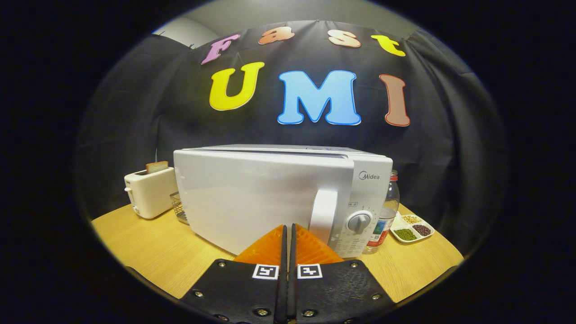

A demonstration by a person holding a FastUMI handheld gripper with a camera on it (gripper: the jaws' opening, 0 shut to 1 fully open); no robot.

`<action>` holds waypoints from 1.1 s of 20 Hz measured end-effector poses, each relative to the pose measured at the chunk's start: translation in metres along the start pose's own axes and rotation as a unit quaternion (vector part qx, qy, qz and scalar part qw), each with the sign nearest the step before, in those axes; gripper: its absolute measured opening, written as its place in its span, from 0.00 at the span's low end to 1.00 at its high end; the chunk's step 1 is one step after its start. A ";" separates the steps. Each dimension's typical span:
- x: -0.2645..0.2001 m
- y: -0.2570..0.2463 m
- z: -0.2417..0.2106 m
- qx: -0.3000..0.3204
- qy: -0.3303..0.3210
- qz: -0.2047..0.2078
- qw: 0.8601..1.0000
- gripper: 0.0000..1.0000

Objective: Open the microwave, put the food inside, and close the microwave door.

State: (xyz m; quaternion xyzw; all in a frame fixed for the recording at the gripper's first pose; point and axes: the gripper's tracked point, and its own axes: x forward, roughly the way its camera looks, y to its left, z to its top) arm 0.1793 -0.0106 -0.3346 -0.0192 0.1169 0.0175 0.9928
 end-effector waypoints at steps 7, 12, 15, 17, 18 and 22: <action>0.047 -0.007 0.013 -0.007 0.002 -0.040 0.999 0.01; 0.055 -0.010 0.014 -0.011 0.005 -0.074 0.997 0.04; 0.045 -0.008 0.012 0.001 0.020 -0.065 0.998 0.05; 0.030 -0.006 0.017 0.013 0.025 -0.057 0.998 0.05; 0.019 -0.005 0.021 0.020 0.027 -0.053 0.998 0.05; -0.036 0.002 0.054 0.024 0.010 -0.035 0.999 0.05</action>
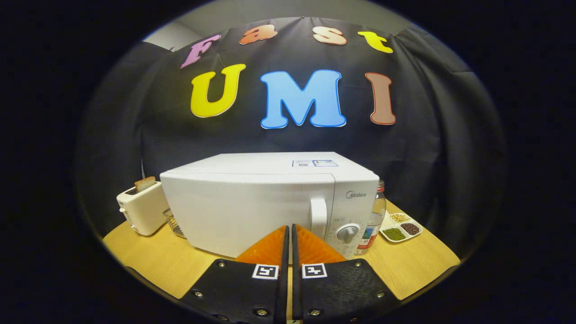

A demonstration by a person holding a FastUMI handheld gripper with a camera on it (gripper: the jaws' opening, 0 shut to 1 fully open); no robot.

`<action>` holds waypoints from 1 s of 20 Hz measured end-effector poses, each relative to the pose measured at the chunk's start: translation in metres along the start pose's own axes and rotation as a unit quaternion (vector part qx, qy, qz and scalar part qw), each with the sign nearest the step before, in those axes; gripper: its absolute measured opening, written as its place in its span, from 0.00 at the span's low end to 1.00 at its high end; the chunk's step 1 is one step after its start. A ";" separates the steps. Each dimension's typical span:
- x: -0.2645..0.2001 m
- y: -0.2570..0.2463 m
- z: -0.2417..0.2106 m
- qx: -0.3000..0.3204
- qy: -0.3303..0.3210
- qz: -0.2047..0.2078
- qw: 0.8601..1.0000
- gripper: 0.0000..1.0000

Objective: Open the microwave, put the food inside, and close the microwave door.

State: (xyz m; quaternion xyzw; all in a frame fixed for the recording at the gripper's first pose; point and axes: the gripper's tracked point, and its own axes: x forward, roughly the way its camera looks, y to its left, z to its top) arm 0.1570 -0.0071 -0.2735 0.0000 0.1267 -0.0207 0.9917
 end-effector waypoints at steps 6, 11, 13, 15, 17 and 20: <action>-0.071 0.011 0.063 -0.027 -0.062 0.019 0.998 0.05; -0.119 0.029 0.106 -0.048 -0.110 0.041 0.992 0.05; -0.135 0.033 0.123 -0.051 -0.122 0.043 0.990 0.05; -0.150 0.029 0.140 -0.058 -0.136 0.038 0.988 0.05; -0.158 0.028 0.150 -0.051 -0.143 0.037 0.988 0.05; -0.164 0.020 0.159 -0.046 -0.140 0.031 0.989 0.04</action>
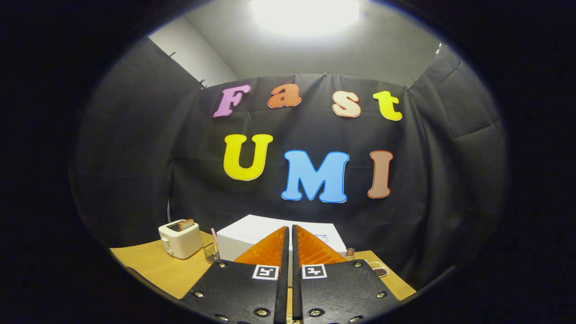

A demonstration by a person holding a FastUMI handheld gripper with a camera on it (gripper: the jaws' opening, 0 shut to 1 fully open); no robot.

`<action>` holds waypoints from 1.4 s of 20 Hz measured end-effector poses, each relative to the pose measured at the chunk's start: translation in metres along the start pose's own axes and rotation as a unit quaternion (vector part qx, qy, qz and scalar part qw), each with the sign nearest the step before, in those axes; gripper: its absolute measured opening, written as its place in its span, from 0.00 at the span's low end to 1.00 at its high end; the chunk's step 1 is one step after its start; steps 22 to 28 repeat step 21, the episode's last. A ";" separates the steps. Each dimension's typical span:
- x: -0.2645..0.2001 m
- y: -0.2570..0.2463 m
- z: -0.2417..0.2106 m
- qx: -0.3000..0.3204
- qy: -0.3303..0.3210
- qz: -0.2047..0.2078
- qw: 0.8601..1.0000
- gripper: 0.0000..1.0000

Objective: Open the microwave, put the food inside, and close the microwave door.

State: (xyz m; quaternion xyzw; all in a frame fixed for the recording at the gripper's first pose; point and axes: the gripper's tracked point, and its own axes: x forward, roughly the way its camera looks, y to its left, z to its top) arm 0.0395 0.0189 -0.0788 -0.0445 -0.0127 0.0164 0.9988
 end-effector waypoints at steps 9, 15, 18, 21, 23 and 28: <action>-0.017 -0.027 0.032 0.027 -0.013 -0.060 0.998 0.25; -0.027 -0.022 0.041 0.020 -0.015 -0.071 0.997 0.99; -0.026 -0.013 0.039 0.024 -0.010 -0.056 0.998 0.99; -0.023 -0.009 0.034 0.030 0.004 -0.050 0.998 0.99; -0.023 -0.009 0.034 0.030 0.004 -0.050 0.998 0.99; -0.023 -0.009 0.034 0.030 0.004 -0.050 0.998 0.99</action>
